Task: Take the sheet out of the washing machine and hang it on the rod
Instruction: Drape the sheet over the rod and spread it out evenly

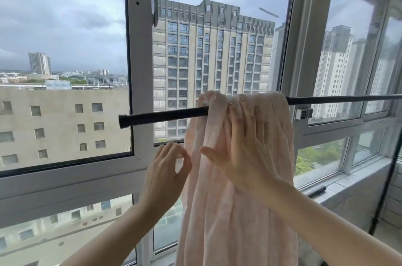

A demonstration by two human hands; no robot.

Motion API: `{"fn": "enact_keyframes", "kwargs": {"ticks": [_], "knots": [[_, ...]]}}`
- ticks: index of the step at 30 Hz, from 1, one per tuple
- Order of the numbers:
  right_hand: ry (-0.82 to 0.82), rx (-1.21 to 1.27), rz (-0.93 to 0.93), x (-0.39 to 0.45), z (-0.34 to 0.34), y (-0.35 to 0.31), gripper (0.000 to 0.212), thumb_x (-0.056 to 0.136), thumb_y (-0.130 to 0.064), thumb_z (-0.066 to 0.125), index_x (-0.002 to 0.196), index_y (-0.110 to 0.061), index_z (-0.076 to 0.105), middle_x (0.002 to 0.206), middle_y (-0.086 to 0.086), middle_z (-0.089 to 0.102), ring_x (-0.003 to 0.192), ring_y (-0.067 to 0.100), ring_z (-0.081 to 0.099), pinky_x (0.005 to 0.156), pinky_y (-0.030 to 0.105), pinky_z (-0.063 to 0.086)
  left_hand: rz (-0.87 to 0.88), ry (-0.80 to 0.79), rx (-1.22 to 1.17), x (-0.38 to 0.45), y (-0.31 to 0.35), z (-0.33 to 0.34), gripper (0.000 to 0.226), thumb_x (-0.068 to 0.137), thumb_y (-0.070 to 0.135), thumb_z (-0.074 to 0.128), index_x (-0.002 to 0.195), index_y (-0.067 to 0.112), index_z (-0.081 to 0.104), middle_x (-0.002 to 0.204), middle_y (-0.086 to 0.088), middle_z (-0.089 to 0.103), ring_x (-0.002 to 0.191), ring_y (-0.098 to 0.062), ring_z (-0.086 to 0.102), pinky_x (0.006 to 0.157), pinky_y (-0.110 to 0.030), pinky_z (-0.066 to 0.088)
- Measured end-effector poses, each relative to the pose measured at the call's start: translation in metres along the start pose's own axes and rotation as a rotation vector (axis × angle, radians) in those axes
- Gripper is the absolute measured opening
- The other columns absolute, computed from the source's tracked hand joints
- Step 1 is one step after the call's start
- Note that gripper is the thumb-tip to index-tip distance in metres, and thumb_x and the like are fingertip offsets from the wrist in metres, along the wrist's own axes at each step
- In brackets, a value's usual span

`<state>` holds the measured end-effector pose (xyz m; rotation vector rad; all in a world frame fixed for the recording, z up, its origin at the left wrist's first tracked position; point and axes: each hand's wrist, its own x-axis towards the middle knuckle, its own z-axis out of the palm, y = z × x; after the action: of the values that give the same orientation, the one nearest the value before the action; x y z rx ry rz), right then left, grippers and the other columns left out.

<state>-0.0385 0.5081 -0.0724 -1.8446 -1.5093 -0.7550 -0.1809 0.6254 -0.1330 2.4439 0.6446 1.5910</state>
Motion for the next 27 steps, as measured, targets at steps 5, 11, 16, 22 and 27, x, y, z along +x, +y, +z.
{"fn": "enact_keyframes", "kwargs": {"ticks": [5, 11, 16, 22, 27], "knots": [[0.033, -0.048, 0.032, 0.000, 0.004, -0.002, 0.088, 0.087, -0.044, 0.054, 0.149, -0.017, -0.001, 0.159, 0.011, -0.003, 0.147, 0.031, -0.004, 0.118, 0.052, 0.015, -0.458, -0.225, -0.545, 0.023, 0.009, 0.014, 0.019, 0.090, 0.034, 0.064, 0.107, 0.024, 0.060, 0.107, 0.013, 0.065, 0.103, -0.004, 0.062, 0.077, -0.014, 0.048], [0.044, 0.109, -0.085, -0.006, -0.015, 0.013, 0.084, 0.087, 0.004, 0.051, 0.147, -0.043, 0.015, 0.158, 0.002, 0.003, 0.143, 0.022, 0.011, 0.097, -0.001, 0.021, -0.487, -0.184, -0.571, 0.040, 0.013, 0.019, 0.048, 0.085, 0.036, 0.071, 0.124, 0.031, 0.044, 0.130, 0.011, 0.045, 0.117, -0.005, 0.047, 0.093, -0.029, 0.039], [0.086, -0.003, -0.105, -0.002, -0.026, 0.026, 0.084, 0.079, 0.016, 0.054, 0.135, -0.044, 0.037, 0.146, 0.001, 0.031, 0.129, 0.025, 0.031, 0.092, 0.008, 0.023, -0.417, -0.287, -0.680, 0.060, 0.022, 0.016, 0.019, 0.094, 0.018, 0.062, 0.112, 0.017, 0.063, 0.096, 0.002, 0.072, 0.087, -0.005, 0.069, 0.077, -0.030, 0.053], [0.341, -0.080, -0.149, 0.030, -0.049, 0.048, 0.041, 0.076, 0.019, 0.049, 0.101, -0.008, 0.067, 0.108, 0.011, 0.056, 0.098, 0.029, 0.048, 0.078, 0.032, 0.043, -0.315, 0.180, -0.622, 0.079, 0.013, 0.007, 0.013, 0.097, 0.012, 0.053, 0.092, 0.004, 0.062, 0.076, 0.003, 0.061, 0.062, 0.002, 0.054, 0.057, -0.013, 0.044], [0.226, -0.188, -0.144, -0.001, -0.027, 0.046, 0.027, 0.085, -0.016, 0.055, 0.112, -0.020, 0.053, 0.121, 0.006, 0.045, 0.103, 0.028, 0.041, 0.084, 0.045, 0.046, -0.204, -0.045, -0.568, 0.053, 0.009, 0.019, 0.022, 0.101, 0.025, 0.041, 0.103, 0.015, 0.061, 0.087, -0.001, 0.067, 0.077, -0.016, 0.064, 0.067, -0.038, 0.052]]}}
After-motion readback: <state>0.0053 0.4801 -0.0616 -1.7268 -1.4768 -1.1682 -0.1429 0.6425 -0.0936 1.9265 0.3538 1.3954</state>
